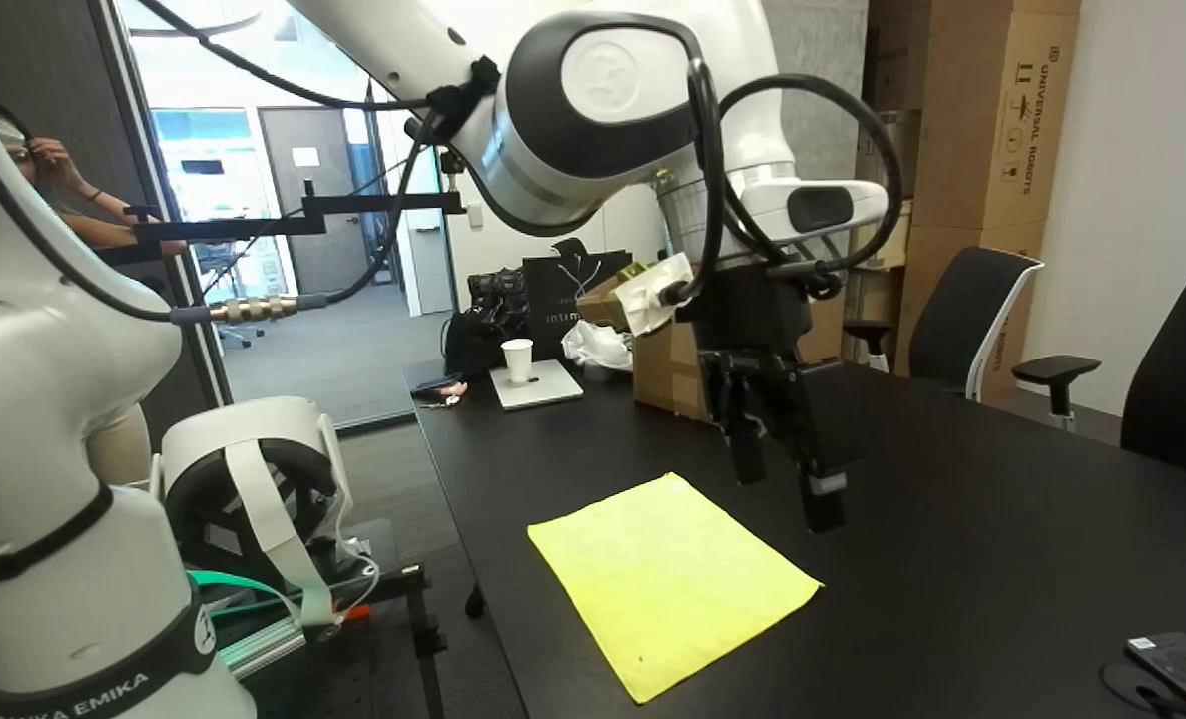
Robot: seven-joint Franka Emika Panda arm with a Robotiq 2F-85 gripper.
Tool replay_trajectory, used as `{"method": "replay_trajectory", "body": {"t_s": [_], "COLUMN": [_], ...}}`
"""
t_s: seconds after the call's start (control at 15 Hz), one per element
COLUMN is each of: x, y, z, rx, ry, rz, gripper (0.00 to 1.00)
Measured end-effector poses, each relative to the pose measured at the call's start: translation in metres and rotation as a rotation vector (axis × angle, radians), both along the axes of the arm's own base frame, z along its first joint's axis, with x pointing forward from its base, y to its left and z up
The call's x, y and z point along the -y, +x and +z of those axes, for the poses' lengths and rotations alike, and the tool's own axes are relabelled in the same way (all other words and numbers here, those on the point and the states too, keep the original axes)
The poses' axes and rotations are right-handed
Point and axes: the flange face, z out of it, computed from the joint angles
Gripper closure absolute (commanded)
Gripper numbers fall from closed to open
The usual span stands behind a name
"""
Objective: Fold the towel once
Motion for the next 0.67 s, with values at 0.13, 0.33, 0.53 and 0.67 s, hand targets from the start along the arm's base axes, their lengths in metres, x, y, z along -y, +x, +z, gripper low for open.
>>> {"method": "replay_trajectory", "body": {"t_s": [0.13,0.33,0.53,0.67], "x": [-0.002,-0.008,-0.021,-0.033], "y": [-0.001,0.003,0.011,0.017], "z": [-0.004,-0.024,-0.068,-0.104], "rx": [-0.008,-0.035,-0.073,-0.101], "ry": [0.003,0.012,0.013,0.029], "rz": [0.003,0.022,0.067,0.103], "gripper": [0.00,0.00,0.00,0.00]}}
